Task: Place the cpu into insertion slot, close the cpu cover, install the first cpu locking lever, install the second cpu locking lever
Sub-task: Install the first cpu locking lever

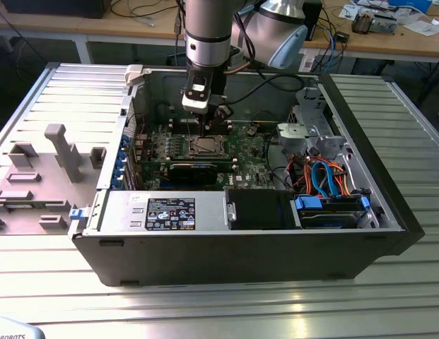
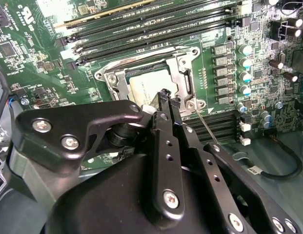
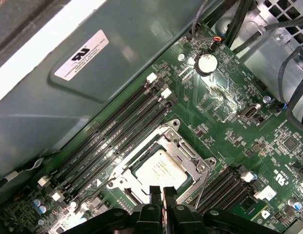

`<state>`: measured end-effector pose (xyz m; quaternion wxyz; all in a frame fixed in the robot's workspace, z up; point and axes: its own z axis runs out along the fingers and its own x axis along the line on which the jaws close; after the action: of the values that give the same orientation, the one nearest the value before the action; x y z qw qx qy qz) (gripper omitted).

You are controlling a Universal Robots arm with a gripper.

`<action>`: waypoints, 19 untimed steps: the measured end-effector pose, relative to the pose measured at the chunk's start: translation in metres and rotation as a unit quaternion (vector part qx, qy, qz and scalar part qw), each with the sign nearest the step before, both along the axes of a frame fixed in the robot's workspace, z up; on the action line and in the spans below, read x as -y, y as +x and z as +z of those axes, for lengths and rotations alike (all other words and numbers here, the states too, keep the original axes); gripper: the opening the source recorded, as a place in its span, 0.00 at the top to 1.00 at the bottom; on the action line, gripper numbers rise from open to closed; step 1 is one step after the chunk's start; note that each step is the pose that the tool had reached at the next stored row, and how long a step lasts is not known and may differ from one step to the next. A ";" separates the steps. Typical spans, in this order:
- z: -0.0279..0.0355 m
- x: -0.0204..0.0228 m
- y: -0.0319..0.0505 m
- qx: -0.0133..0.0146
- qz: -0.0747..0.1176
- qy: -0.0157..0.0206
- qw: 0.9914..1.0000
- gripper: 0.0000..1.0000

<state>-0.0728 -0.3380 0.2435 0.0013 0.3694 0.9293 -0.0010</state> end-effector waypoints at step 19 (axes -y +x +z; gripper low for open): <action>0.0000 0.0000 0.0000 0.000 0.011 0.000 1.000 0.84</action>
<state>-0.0728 -0.3380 0.2435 0.0014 0.3589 0.9334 -0.0010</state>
